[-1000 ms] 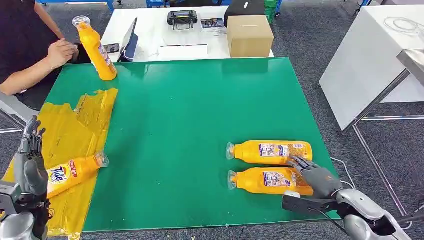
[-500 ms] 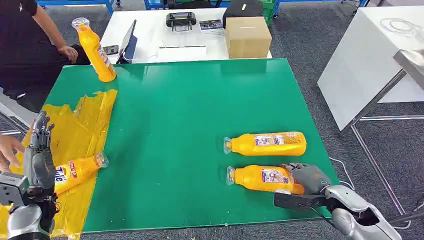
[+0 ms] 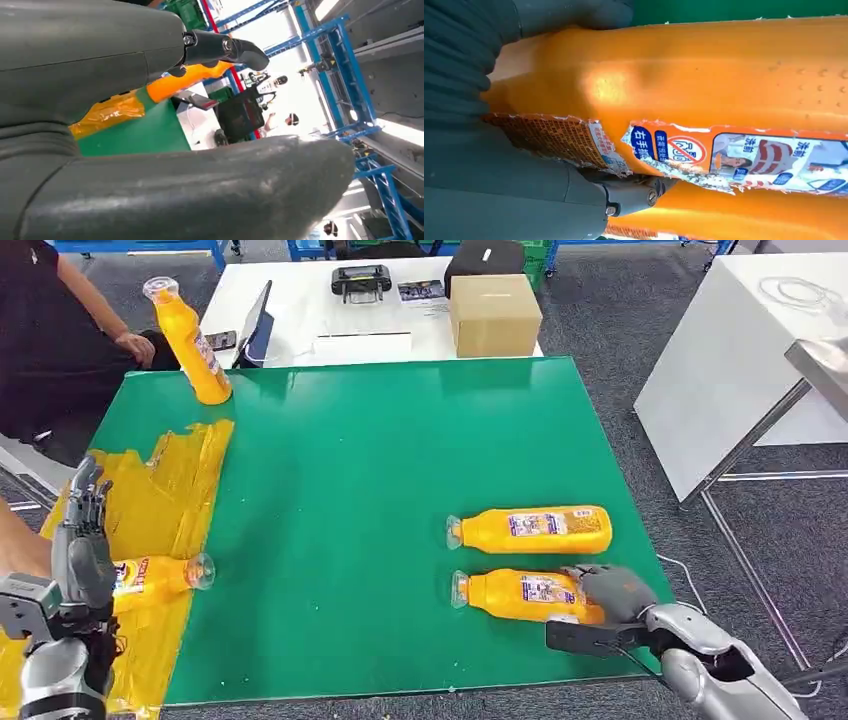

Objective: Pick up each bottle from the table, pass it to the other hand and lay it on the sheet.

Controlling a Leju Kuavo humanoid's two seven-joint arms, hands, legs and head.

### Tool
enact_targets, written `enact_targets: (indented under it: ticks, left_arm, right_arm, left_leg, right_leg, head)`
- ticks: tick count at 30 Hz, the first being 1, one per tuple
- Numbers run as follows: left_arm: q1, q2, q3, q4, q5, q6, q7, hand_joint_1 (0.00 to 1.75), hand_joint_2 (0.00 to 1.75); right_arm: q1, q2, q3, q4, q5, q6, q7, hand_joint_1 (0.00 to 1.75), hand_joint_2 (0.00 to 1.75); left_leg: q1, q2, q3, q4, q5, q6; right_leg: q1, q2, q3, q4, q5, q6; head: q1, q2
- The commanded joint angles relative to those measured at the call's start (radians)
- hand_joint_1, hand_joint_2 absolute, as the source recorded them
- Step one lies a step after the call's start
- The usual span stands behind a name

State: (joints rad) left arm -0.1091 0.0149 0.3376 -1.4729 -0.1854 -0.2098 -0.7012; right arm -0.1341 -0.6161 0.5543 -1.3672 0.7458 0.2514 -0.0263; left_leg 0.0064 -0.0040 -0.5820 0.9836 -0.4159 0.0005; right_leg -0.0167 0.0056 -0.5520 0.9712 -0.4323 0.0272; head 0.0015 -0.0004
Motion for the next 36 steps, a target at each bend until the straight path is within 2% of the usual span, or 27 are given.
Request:
enact_targets:
  ticks: [1, 3, 5, 6, 7, 9, 11, 12, 15, 20, 27, 36]
  left_arm:
    - [-0.067, -0.03, -0.023, 0.118, 0.037, -0.012, 0.041, 0.0, 0.0]
    - [-0.061, -0.058, -0.016, 0.099, 0.117, -0.054, 0.101, 0.0, 0.0]
    - [-0.046, -0.092, -0.03, 0.057, 0.206, -0.099, 0.162, 0.0, 0.0]
    - [-0.042, -0.109, -0.059, 0.034, 0.229, -0.109, 0.214, 0.0, 1.75]
    - [-0.043, -0.121, -0.081, 0.022, 0.276, -0.128, 0.248, 0.0, 1.75]
    - [-0.037, -0.128, -0.157, -0.011, 0.367, -0.126, 0.288, 0.0, 1.75]
    - [-0.024, -0.127, -0.219, -0.043, 0.405, -0.109, 0.298, 0.0, 1.75]
    - [-0.016, -0.13, -0.249, -0.058, 0.413, -0.105, 0.303, 0.0, 1.75]
    - [0.007, -0.13, -0.302, -0.073, 0.431, -0.104, 0.313, 0.0, 1.75]
    - [0.012, -0.128, -0.343, -0.045, 0.448, -0.11, 0.32, 0.0, 1.75]
    - [-0.013, -0.128, -0.427, -0.023, 0.458, -0.127, 0.337, 0.0, 1.75]
    - [-0.01, -0.132, -0.431, -0.025, 0.458, -0.127, 0.335, 0.0, 1.75]
  right_arm:
    - [0.07, 0.152, -0.004, 0.13, -0.156, -0.127, -0.111, 1.75, 1.75]
    - [0.069, 0.289, -0.083, 0.054, -0.244, -0.178, -0.191, 1.75, 1.75]
    - [0.028, 0.401, -0.099, 0.0, -0.271, -0.218, -0.23, 1.75, 1.75]
    - [-0.023, 0.466, -0.095, -0.021, -0.3, -0.217, -0.233, 1.75, 1.75]
    - [-0.064, 0.5, -0.084, -0.028, -0.314, -0.213, -0.226, 1.75, 1.75]
    - [-0.18, 0.534, -0.035, 0.011, -0.37, -0.172, -0.194, 1.75, 1.75]
    - [-0.253, 0.569, -0.002, 0.056, -0.388, -0.168, -0.185, 1.75, 1.75]
    - [-0.283, 0.594, 0.01, 0.076, -0.399, -0.167, -0.181, 1.75, 1.75]
    - [-0.334, 0.644, 0.037, 0.106, -0.419, -0.182, -0.176, 1.75, 1.75]
    - [-0.377, 0.688, 0.061, 0.127, -0.443, -0.206, -0.16, 1.75, 1.75]
    - [-0.451, 0.748, 0.095, 0.261, -0.472, -0.217, -0.144, 1.75, 1.75]
    - [-0.453, 0.748, 0.095, 0.264, -0.472, -0.217, -0.144, 1.75, 1.75]
  left_leg:
    - [0.002, -0.005, 0.005, -0.002, 0.0, -0.001]
    - [0.003, -0.003, 0.009, -0.002, -0.004, -0.003]
    - [0.004, 0.001, 0.008, -0.004, -0.004, -0.002]
    - [0.005, 0.006, 0.01, -0.004, -0.005, -0.003]
    - [0.006, 0.011, 0.008, -0.001, -0.005, -0.003]
    - [0.005, 0.013, 0.005, 0.0, -0.005, -0.003]
    - [0.005, 0.015, 0.002, 0.003, -0.005, -0.005]
    - [0.004, 0.009, 0.0, 0.001, -0.001, -0.004]
    - [0.006, 0.01, -0.002, 0.001, 0.0, -0.005]
    - [0.004, 0.007, -0.003, 0.0, 0.0, -0.005]
    - [0.004, 0.002, -0.007, 0.001, 0.0, -0.005]
    - [0.005, 0.001, -0.006, 0.0, 0.0, -0.005]
  right_leg:
    - [0.003, -0.005, 0.007, -0.005, 0.0, -0.001]
    - [0.003, -0.002, 0.003, -0.004, -0.001, -0.001]
    - [0.004, 0.002, 0.005, -0.006, 0.0, -0.001]
    - [0.006, 0.007, 0.011, -0.007, 0.001, -0.002]
    - [0.006, 0.012, 0.009, -0.002, 0.002, -0.003]
    - [0.005, 0.014, 0.004, 0.0, 0.002, -0.003]
    - [0.005, 0.016, 0.0, 0.004, 0.001, -0.004]
    - [0.004, 0.012, 0.0, 0.003, 0.001, -0.002]
    - [0.005, 0.011, -0.002, 0.002, 0.001, -0.001]
    - [0.004, 0.009, -0.001, 0.002, 0.0, -0.001]
    - [0.004, 0.004, -0.003, 0.002, 0.0, -0.001]
    - [0.005, 0.003, -0.002, 0.001, -0.001, -0.001]
  head:
    - [0.0, 0.0]
    - [0.0, 0.0]
    - [0.0, 0.0]
    - [0.0, 0.0]
    - [0.002, 0.0]
    - [-0.001, 0.0]
    - [-0.001, 0.0]
    - [-0.002, 0.0]
    - [0.0, 0.0]
    - [-0.001, 0.0]
    - [0.0, 0.0]
    - [0.0, 0.0]
